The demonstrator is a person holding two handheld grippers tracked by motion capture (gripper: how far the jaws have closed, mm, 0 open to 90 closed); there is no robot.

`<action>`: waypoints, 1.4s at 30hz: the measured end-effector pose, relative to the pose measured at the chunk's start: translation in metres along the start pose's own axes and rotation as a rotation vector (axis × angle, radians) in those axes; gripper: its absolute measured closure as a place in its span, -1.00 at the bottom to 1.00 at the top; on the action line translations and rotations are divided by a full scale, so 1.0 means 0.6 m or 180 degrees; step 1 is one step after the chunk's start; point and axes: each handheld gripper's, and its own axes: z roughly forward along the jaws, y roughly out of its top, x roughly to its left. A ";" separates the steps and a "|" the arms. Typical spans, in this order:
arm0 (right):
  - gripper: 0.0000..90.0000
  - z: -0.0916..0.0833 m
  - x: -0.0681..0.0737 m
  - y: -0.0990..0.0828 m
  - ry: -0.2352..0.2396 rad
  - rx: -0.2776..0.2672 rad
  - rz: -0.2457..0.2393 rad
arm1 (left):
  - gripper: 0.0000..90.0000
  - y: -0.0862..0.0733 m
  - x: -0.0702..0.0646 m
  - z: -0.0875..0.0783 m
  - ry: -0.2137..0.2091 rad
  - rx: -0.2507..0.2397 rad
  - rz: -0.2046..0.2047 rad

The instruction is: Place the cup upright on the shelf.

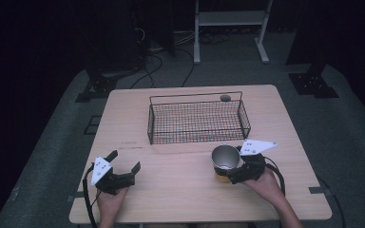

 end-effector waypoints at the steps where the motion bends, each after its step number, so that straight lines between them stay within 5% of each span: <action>1: -0.73 -0.001 0.000 0.002 0.0007 -0.0001 -0.0001 | -1.00 0.000 0.000 0.000 0.0000 0.0000 -0.0001; 42: -0.73 -0.010 -0.042 0.109 0.0216 -0.0113 0.0098 | -1.00 0.000 0.000 0.000 -0.0002 0.0004 0.0005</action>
